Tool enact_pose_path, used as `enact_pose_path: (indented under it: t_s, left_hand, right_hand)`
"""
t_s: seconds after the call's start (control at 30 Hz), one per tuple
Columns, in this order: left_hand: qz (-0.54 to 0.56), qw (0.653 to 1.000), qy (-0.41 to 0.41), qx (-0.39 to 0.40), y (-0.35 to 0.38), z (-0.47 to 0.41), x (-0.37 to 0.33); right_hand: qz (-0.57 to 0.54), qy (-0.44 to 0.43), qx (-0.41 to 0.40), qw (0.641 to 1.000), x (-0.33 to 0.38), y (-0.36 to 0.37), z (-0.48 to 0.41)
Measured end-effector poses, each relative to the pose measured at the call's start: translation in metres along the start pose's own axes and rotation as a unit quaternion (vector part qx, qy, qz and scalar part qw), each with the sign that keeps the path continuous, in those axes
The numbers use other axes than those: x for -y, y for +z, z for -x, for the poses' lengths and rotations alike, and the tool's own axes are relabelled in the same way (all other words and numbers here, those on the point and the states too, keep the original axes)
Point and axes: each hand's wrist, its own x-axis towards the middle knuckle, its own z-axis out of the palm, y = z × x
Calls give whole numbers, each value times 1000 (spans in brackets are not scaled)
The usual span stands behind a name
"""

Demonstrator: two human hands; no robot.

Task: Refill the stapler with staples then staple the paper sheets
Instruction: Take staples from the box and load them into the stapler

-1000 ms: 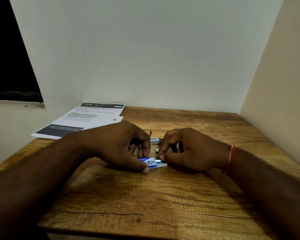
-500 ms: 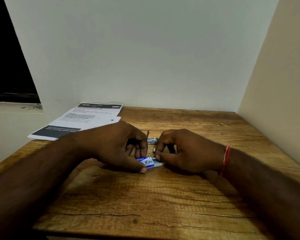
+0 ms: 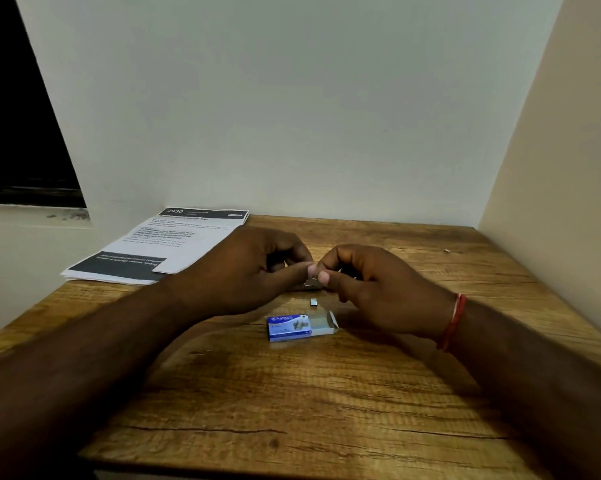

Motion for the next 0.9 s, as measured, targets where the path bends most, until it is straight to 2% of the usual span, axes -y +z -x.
enact_pose_path:
  t_s: [0.2, 0.4, 0.5, 0.63, 0.9]
  left_hand:
    - [19, 999, -25, -22, 5, -1, 3]
    - [65, 994, -76, -49, 9, -4, 2]
    - [130, 983, -107, -73, 13, -4, 2]
    - [200, 965, -154, -68, 21, -5, 2]
    - [225, 961, -154, -53, 24, -6, 7]
  right_hand:
    - [-78, 22, -30, 996, -3, 0, -3]
    - [-138, -3, -89, 986, -3, 2, -5]
    - [-103, -32, -132, 985, -7, 2, -5]
    - [-62, -56, -171, 982, -11, 6, -6]
    - [-50, -38, -174, 983, -17, 9, -11]
